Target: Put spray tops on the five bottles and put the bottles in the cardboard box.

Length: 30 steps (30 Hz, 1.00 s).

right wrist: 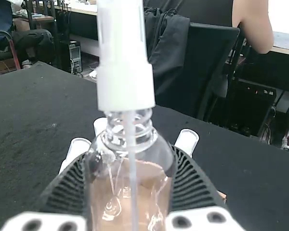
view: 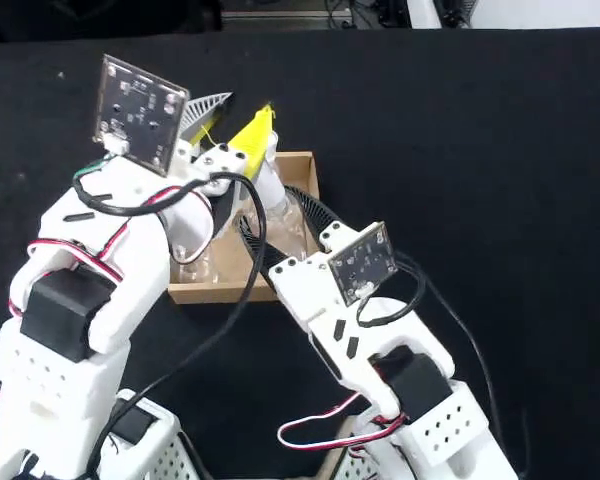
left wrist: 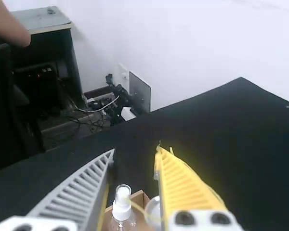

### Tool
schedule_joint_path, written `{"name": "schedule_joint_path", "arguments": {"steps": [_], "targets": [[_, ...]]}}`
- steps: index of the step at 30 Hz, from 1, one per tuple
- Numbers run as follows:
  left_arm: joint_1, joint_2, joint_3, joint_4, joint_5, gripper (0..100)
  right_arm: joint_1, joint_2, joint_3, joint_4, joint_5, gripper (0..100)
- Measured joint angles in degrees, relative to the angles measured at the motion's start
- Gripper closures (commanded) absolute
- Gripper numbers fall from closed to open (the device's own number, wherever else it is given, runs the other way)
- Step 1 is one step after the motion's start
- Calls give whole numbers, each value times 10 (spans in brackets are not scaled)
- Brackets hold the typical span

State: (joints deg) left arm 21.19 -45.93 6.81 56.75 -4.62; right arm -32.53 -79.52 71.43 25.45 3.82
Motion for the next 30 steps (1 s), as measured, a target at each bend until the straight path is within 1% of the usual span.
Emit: {"name": "schedule_joint_path", "arguments": {"steps": [4,9,12,15,18,22,30], "targets": [[-7,0,-4,0,-7,884,0,0,0,0,0,988],[-103,0,-4,-20,-7,883,0,0,0,0,-1,988],[-120,16,-9,-23,-11,884,0,0,0,0,-1,988],[-110,46,-38,4,-47,884,0,0,0,-11,-4,988],[-80,71,-76,47,-75,884,5,-1,0,-15,-35,988],[-62,91,-116,98,-85,884,26,-1,0,-16,-51,988],[12,98,-125,110,-87,884,26,-1,0,-17,-51,988]]}}
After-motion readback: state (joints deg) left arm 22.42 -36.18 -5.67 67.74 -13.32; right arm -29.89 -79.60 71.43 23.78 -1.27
